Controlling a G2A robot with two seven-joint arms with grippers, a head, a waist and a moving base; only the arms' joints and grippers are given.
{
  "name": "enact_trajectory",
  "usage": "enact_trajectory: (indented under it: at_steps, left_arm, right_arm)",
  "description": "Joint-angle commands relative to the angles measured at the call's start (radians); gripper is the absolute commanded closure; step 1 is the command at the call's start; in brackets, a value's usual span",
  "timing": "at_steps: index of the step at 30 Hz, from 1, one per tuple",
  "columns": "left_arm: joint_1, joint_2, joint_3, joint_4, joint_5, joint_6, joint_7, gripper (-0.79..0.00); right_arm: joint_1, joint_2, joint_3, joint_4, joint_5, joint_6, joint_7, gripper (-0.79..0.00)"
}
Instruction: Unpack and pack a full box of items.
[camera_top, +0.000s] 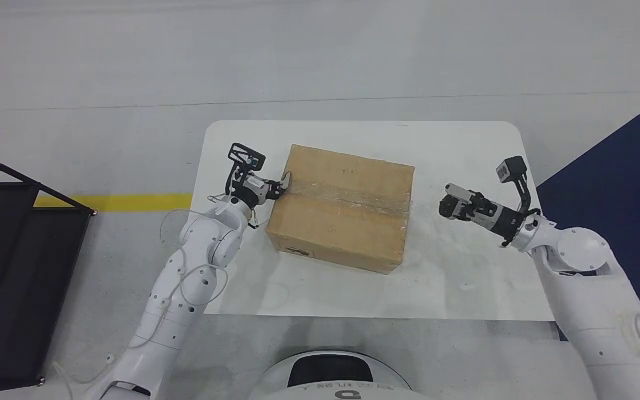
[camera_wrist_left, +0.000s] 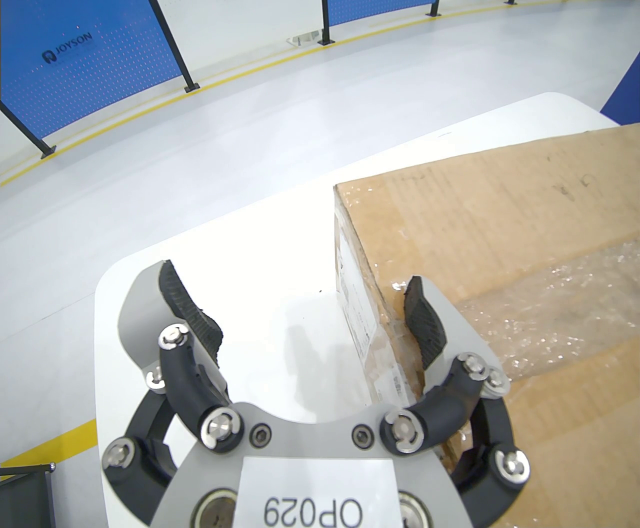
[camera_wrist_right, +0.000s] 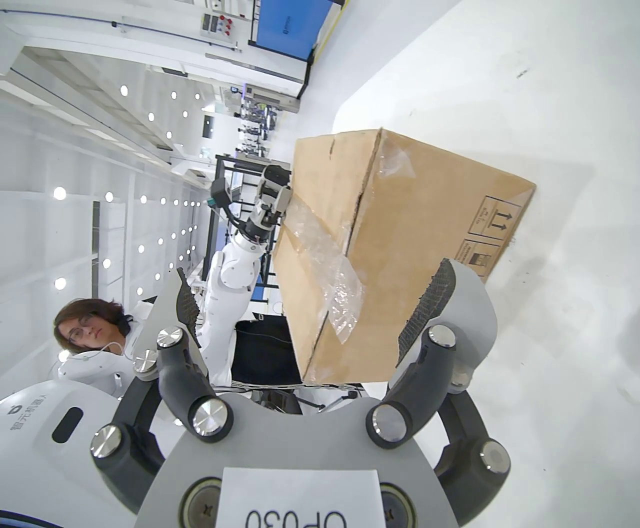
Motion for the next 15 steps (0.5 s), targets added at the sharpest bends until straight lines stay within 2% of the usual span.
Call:
enact_trajectory:
  at_steps: [1, 8, 11, 15]
  left_arm:
    - [0.0, 0.0, 0.0, 0.0, 0.0, 0.0, 0.0, -0.785]
    - [0.0, 0.0, 0.0, 0.0, 0.0, 0.0, 0.0, -0.785]
    - [0.0, 0.0, 0.0, 0.0, 0.0, 0.0, 0.0, -0.785]
    - [0.0, 0.0, 0.0, 0.0, 0.0, 0.0, 0.0, -0.785]
  right_arm:
    - [0.001, 0.0, -0.001, 0.001, -0.002, 0.001, 0.001, -0.785]
    - [0.003, -0.001, 0.001, -0.004, 0.013, -0.002, -0.008, -0.785]
    - [0.011, -0.011, -0.006, -0.07, 0.14, -0.035, -0.026, -0.785]
    - [0.043, -0.018, -0.038, -0.198, 0.108, 0.0, -0.069, -0.785]
